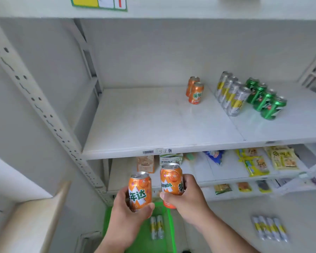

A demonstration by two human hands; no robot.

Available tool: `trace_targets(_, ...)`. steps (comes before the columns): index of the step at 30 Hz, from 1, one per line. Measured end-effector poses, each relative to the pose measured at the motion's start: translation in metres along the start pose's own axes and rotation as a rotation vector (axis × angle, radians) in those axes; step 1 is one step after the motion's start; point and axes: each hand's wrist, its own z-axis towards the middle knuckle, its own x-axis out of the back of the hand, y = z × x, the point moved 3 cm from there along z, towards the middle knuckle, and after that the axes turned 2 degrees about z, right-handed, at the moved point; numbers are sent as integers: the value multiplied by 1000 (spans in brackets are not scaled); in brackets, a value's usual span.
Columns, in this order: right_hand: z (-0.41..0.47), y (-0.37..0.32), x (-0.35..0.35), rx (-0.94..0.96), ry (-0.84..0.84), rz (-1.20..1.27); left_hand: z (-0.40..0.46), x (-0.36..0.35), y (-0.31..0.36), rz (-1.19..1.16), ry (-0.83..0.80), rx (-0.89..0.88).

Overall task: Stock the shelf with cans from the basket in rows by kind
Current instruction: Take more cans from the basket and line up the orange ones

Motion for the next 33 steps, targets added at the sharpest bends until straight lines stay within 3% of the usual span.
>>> trace_targets(4,-6,-20,41,31,88,34,-1,-20,39,48,-75,-96)
trace_targets(10,14,-27,100,76,162,114,9,-66,84,41,-28,-150)
trace_targets(23,116,-22,259,60,158,141,61,-221,160,-9,96,-77)
trace_targets(33,181,2,297,46,202,72,109,-276,181,22,123,-75)
